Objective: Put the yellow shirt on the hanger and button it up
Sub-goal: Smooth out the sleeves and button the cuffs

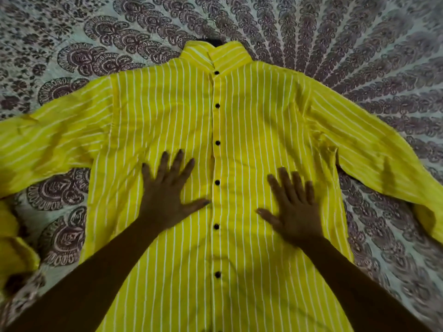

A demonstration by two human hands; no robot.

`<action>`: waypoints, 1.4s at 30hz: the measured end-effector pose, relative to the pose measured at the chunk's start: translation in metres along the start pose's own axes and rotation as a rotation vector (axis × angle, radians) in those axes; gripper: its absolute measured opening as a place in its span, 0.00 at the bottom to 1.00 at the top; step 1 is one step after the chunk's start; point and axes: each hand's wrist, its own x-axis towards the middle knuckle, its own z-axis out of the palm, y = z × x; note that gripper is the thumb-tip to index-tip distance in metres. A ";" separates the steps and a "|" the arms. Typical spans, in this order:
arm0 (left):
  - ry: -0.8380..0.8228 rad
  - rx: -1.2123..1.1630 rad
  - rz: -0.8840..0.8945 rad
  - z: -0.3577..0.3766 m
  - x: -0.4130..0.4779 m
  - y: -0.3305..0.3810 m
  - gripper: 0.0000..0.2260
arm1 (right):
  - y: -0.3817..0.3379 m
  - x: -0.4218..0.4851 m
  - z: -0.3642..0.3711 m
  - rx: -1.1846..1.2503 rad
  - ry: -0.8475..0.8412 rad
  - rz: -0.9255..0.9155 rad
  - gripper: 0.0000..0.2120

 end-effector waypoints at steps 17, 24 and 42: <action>-0.202 -0.074 0.655 0.027 -0.235 0.086 0.43 | 0.008 -0.201 0.018 0.045 -0.222 0.093 0.40; -0.142 -0.054 0.480 0.036 -0.264 0.106 0.33 | 0.020 -0.265 0.027 0.254 -0.123 0.568 0.34; -0.068 -0.030 0.439 0.050 -0.336 0.150 0.39 | 0.067 -0.308 0.013 0.709 -0.105 0.707 0.13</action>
